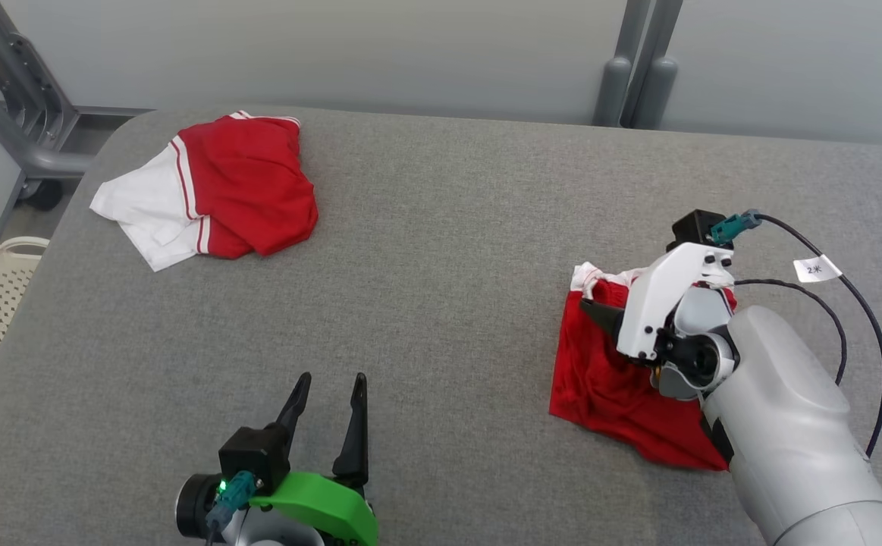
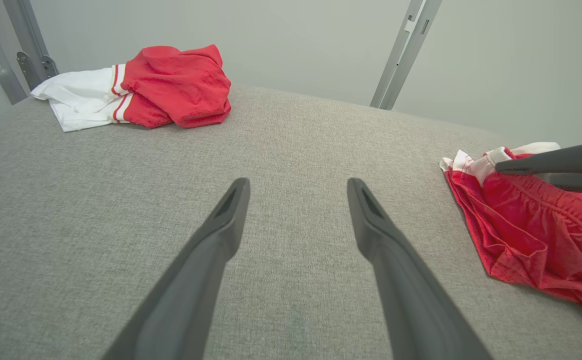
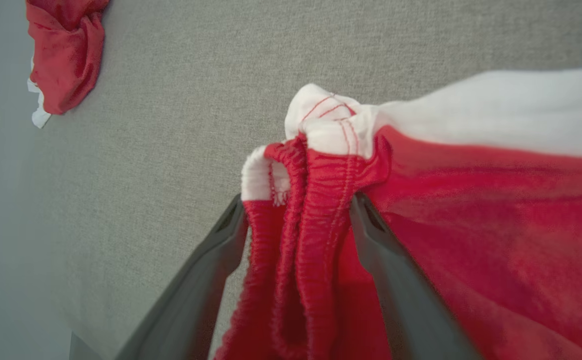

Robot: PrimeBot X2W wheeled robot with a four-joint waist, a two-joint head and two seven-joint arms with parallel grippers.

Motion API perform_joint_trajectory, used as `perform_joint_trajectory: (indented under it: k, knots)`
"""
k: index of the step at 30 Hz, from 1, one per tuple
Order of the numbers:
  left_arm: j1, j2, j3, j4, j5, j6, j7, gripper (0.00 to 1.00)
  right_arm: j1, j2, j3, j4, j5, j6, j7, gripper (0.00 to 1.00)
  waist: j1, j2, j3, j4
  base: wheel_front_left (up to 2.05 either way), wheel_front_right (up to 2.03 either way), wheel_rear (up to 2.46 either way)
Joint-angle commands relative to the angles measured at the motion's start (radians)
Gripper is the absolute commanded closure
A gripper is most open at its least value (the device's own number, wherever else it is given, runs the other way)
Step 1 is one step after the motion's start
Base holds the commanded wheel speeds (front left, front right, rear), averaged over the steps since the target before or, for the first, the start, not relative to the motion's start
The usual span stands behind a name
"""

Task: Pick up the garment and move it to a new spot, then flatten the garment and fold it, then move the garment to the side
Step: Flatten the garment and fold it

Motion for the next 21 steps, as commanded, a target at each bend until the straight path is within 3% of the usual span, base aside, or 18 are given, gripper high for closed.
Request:
perform_joint_trajectory:
  k: [1, 9, 18, 21]
  knots:
    - [0.001, 0.002, 0.003, 0.002, 0.004, -0.005, -0.005, 0.0, -0.017, -0.001, 0.009, 0.004, 0.029, 0.0, -0.003, 0.0, 0.0, 0.0, -0.01, -0.011, 0.0, 0.0, 0.0]
    - [0.026, 0.01, 0.005, -0.003, 0.007, 0.003, -0.005, 0.0, -0.033, -0.002, 0.081, -0.039, 0.152, 0.0, -0.019, 0.0, 0.0, 0.0, -0.047, -0.061, 0.0, 0.0, 0.0]
    - [0.047, 0.028, 0.002, -0.034, 0.007, 0.018, 0.003, 0.0, 0.047, -0.024, 0.05, -0.182, 0.072, 0.0, -0.05, 0.0, 0.0, 0.0, -0.064, -0.113, 0.0, 0.0, 0.0]
    - [0.051, 0.034, 0.003, -0.049, 0.006, 0.024, 0.01, 0.0, 0.112, -0.068, 0.073, -0.302, 0.049, 0.0, -0.074, 0.0, 0.0, 0.0, -0.068, -0.134, 0.0, 0.0, 0.0]
